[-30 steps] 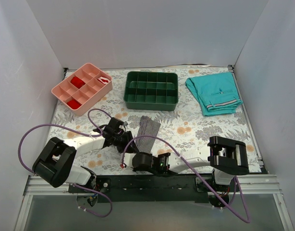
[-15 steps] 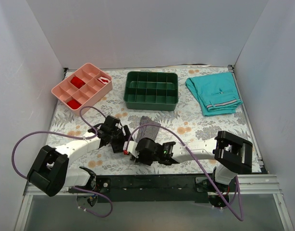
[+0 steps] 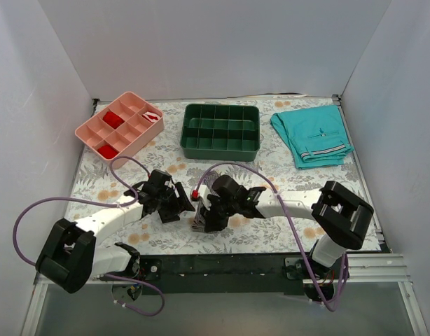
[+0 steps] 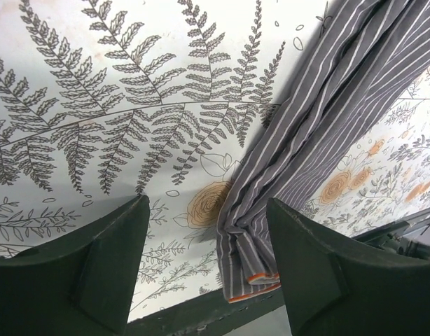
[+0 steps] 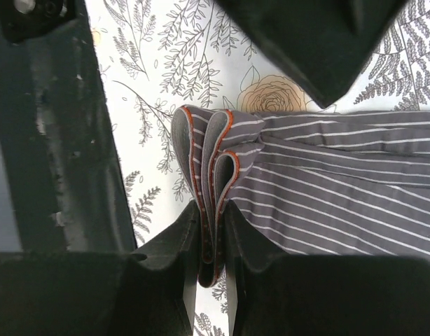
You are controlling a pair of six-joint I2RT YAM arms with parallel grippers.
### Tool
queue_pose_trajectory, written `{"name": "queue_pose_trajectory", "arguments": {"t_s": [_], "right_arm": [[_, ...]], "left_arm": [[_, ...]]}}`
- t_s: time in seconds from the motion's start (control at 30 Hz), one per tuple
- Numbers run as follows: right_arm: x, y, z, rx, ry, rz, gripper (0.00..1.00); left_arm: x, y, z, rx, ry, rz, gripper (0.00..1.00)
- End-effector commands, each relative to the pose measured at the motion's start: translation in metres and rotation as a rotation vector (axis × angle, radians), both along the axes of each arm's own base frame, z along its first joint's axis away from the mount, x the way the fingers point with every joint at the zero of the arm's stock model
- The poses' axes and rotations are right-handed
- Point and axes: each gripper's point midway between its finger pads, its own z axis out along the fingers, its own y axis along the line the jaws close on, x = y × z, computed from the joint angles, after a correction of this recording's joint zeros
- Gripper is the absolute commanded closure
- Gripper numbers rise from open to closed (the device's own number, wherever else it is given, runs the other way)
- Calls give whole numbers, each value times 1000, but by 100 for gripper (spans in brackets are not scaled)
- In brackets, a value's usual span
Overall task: Roll the underwear
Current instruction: Roll the underwear to the center of the board.
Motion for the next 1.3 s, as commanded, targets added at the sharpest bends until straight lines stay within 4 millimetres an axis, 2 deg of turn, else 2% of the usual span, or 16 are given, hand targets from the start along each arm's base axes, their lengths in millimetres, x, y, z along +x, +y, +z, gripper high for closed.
{"name": "queue_pose_trajectory", "arguments": {"t_s": [0.0, 0.2, 0.43, 0.6, 0.87, 1.1, 1.27], "right_arm": [[-7, 11, 24, 103, 181, 62, 95], [8, 2, 18, 121, 347, 26, 95], [30, -2, 14, 134, 432, -28, 95], [45, -8, 3, 105, 509, -91, 96], [52, -17, -20, 21, 606, -139, 96], [58, -19, -26, 9, 668, -165, 96], [63, -21, -28, 10, 708, -183, 96]], "left_arm": [[1, 8, 2, 21, -35, 18, 33], [6, 2, 15, -30, -94, 10, 33], [5, -10, 26, -109, -146, -47, 33], [0, -19, 29, -172, -173, -106, 34], [-9, -29, 32, -256, -229, -187, 37], [-13, -38, 33, -311, -276, -255, 41], [-14, -35, 23, -285, -262, -255, 43]]}}
